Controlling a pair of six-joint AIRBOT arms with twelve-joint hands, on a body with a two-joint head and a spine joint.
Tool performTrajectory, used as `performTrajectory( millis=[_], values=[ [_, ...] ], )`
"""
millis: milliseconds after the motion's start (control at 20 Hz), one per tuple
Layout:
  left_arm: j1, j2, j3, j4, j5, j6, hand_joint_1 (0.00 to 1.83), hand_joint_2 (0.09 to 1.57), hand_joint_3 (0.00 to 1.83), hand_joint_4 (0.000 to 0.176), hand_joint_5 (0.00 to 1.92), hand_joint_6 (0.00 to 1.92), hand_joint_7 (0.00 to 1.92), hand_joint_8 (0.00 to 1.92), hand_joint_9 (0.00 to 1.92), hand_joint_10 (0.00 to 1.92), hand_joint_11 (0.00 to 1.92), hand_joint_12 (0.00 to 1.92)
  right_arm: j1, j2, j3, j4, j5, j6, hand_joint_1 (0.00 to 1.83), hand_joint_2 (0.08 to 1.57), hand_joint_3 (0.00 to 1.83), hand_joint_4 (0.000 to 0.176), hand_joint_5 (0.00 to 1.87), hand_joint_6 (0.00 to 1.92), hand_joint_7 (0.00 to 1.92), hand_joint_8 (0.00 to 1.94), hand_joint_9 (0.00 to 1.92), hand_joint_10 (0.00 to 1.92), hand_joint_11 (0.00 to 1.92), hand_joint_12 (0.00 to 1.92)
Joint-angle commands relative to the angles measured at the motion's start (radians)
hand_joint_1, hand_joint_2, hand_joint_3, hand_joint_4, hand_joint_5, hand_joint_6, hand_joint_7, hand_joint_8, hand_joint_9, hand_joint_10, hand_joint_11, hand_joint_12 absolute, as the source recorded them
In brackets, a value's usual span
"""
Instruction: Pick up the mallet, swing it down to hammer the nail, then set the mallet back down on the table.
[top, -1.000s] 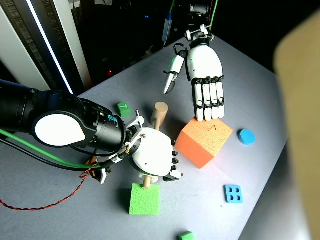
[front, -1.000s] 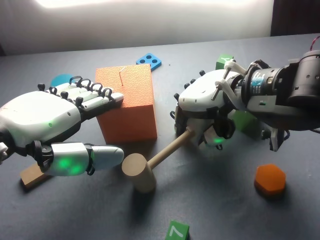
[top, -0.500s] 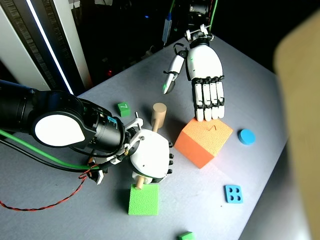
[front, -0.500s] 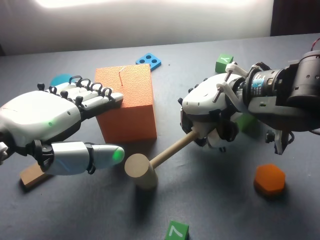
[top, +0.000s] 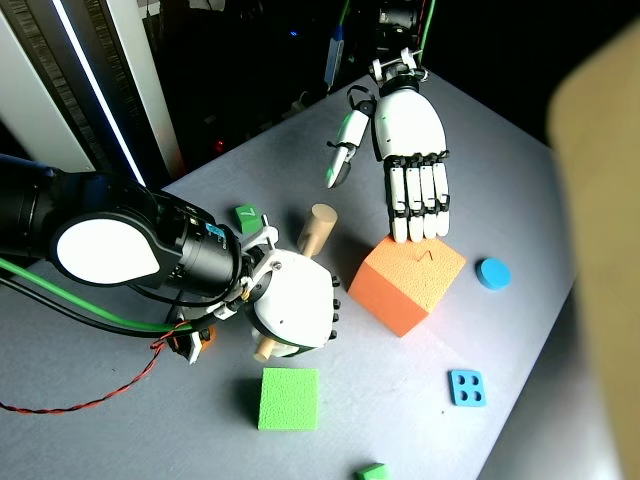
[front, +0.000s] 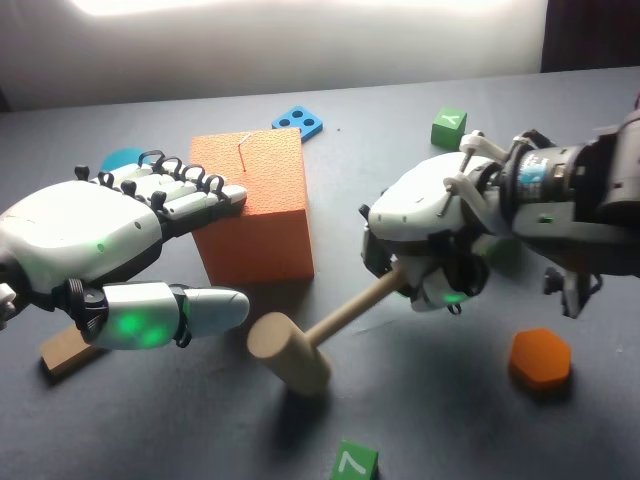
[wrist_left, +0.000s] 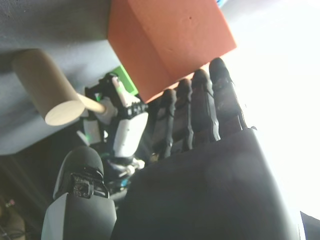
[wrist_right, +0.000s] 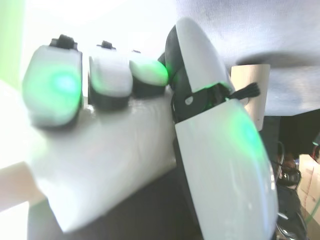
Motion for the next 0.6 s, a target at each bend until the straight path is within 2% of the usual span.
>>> performTrajectory(
  millis=[0,50,250,300,350,400,450,500,550],
  values=[
    [-0.002,-0.004,-0.002,0.0,-0.064,-0.006,0.0,1.19,0.0,0.0,0.14,0.0,0.16,0.0,0.16,0.0,0.04,0.18,0.005,0.018,-0.011,-0.016,0.05,-0.015,0.98,1.36,0.01,0.0,1.23,1.92,1.65,1.94,1.78,1.92,1.92,1.92],
    [-0.003,-0.004,-0.002,0.0,-0.064,-0.006,0.0,1.19,0.0,0.0,0.14,0.0,0.17,0.0,0.17,0.01,0.05,0.19,0.004,0.038,-0.033,-0.016,0.051,-0.026,0.98,1.36,0.01,0.0,1.2,1.92,1.67,1.94,1.8,1.92,1.92,1.92],
    [-0.006,-0.004,-0.004,0.0,-0.061,-0.006,0.0,1.19,0.0,0.0,0.17,0.01,0.19,0.01,0.19,0.01,0.06,0.21,0.026,0.108,-0.105,-0.016,0.047,-0.041,0.84,1.39,0.0,0.0,1.4,1.92,1.72,1.94,1.81,1.92,1.92,1.92],
    [-0.006,-0.004,-0.004,0.0,-0.061,-0.006,0.0,1.19,0.0,0.0,0.17,0.01,0.19,0.01,0.19,0.01,0.07,0.21,0.043,0.127,-0.124,-0.016,0.038,-0.04,0.8,1.41,0.0,0.019,1.44,1.92,1.73,1.94,1.82,1.92,1.92,1.92],
    [-0.006,-0.004,-0.004,0.0,-0.061,-0.006,0.0,1.19,0.0,0.0,0.17,0.01,0.19,0.01,0.19,0.01,0.06,0.21,0.062,0.144,-0.138,-0.016,0.028,-0.033,0.72,1.44,0.0,0.071,1.48,1.92,1.74,1.94,1.83,1.92,1.92,1.92],
    [-0.006,-0.004,-0.004,0.0,-0.061,-0.006,0.0,1.2,0.0,0.0,0.17,0.01,0.19,0.01,0.19,0.01,0.06,0.21,0.083,0.162,-0.152,-0.016,0.015,-0.013,0.69,1.45,0.0,0.155,1.49,1.92,1.74,1.94,1.82,1.92,1.92,1.92],
    [-0.006,-0.004,-0.003,0.0,-0.061,-0.006,0.0,1.2,0.0,0.0,0.18,0.01,0.2,0.01,0.2,0.01,0.07,0.22,0.105,0.178,-0.161,-0.016,-0.003,0.024,0.66,1.47,0.0,0.172,1.49,1.92,1.71,1.94,1.81,1.92,1.92,1.92],
    [-0.006,-0.004,-0.003,0.0,-0.061,-0.006,0.0,1.2,0.0,0.0,0.16,0.0,0.19,0.0,0.19,0.0,0.05,0.22,0.128,0.196,-0.167,-0.016,-0.03,0.072,0.63,1.48,0.01,0.175,1.49,1.92,1.7,1.94,1.8,1.92,1.92,1.92],
    [-0.006,-0.004,-0.003,0.0,-0.061,-0.006,0.0,1.2,0.0,0.0,0.17,0.0,0.19,0.0,0.19,0.0,0.02,0.29,0.148,0.211,-0.168,-0.016,-0.042,0.118,0.64,1.49,0.01,0.176,1.47,1.92,1.69,1.94,1.79,1.92,1.92,1.92]
  ],
)
